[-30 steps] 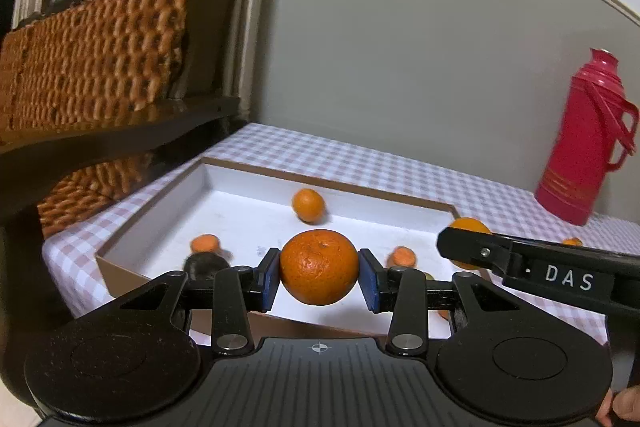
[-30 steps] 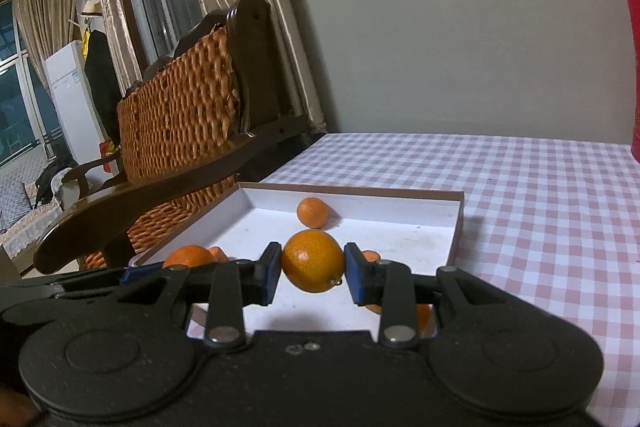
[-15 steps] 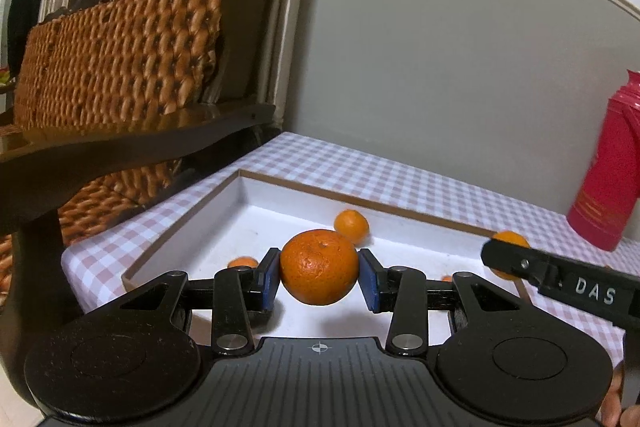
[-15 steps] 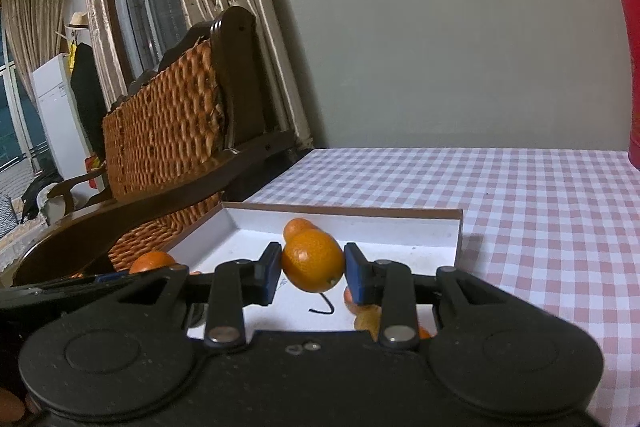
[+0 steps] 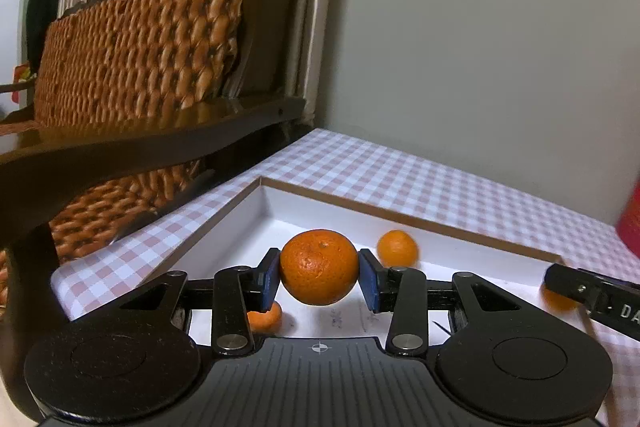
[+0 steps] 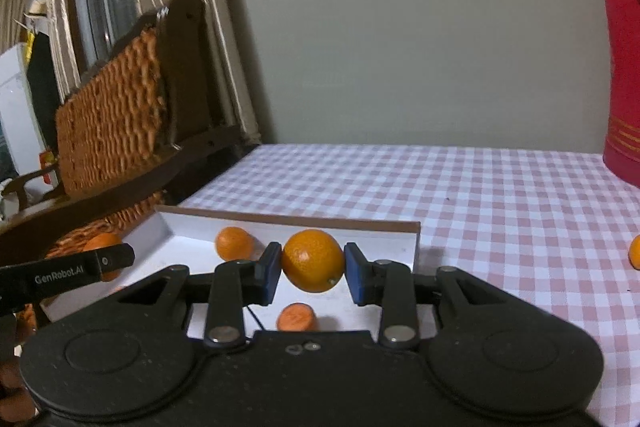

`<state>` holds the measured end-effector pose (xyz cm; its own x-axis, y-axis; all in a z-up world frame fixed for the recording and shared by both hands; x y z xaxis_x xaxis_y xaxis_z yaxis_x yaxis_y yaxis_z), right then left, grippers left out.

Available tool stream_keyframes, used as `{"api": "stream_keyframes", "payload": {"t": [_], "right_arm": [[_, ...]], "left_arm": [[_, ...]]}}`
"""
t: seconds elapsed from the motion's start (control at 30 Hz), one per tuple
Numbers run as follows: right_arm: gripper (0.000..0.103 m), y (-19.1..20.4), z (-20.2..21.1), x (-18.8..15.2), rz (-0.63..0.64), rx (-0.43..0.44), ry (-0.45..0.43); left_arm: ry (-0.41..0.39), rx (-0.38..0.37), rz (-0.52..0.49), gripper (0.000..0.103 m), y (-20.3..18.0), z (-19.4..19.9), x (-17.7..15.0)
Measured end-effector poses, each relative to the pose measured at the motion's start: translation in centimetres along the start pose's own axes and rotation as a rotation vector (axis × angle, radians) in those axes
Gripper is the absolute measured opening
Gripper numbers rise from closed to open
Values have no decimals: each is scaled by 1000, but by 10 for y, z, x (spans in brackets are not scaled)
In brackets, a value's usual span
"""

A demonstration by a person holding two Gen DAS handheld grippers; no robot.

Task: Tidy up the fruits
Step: 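Open both tools to drop the large orange and mandarin into the box, then withdraw both open tools from the box toward the last mandarin and brown fruit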

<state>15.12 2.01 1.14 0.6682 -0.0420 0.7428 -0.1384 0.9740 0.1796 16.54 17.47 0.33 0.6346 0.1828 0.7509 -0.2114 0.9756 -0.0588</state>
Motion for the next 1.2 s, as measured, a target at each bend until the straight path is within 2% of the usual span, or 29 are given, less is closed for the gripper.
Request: {"api": "stream_keyframes", "payload": {"t": [0.07,0.1,0.13,0.17,0.2,0.23,0.27,0.3,0.37,0.47,0.77,0.9,1.2], "right_arm": [[34,1,-10,4,13,-13,30],[49,0,-11,4,6,-12,23],[55,-2,-10,3,-5,-11,8],[58,-4,-7,3,-16,-8,-13],[60,-6,-2,2,-27,-2,-34],[65,-9,6,2,-46,7,-64],[79,-14,15,2,-68,15,-99],[88,-19,25,0,-86,26,-142],[92,-26,42,-1,-96,42,-200],[96,-32,57,-4,-92,70,-236],[97,-41,73,-16,-41,65,-230],[97,-38,78,-16,6,47,-229],[97,-42,91,-26,28,55,-197]], "left_arm": [[9,15,-6,42,-2,-10,3],[14,16,-5,43,-2,-16,5],[20,15,0,62,-2,-19,6],[33,15,10,98,-2,-20,7],[24,26,29,103,-1,-16,6],[-13,34,39,103,-1,-10,6],[-43,38,27,103,-3,-3,6],[-61,43,5,103,-5,3,6],[-86,54,-5,103,-6,12,4],[-90,28,7,103,-4,23,0],[-97,59,-35,103,-11,35,-8],[-92,47,-44,103,-15,38,-10],[-104,25,-84,103,-41,50,-18]]}}
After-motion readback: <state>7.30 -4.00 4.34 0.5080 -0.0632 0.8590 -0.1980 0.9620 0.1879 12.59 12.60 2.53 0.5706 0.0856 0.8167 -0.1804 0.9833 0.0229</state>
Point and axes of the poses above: each gripper's, at about its wrist camera, not at the fingertips, and z roughly against the way its jaws point, y to its left, x to its top, the point moved 1 cm from there along -z, roughly the way its jaws point, and after that the axes turned 15 degrees about y, right-handed, at the moved point
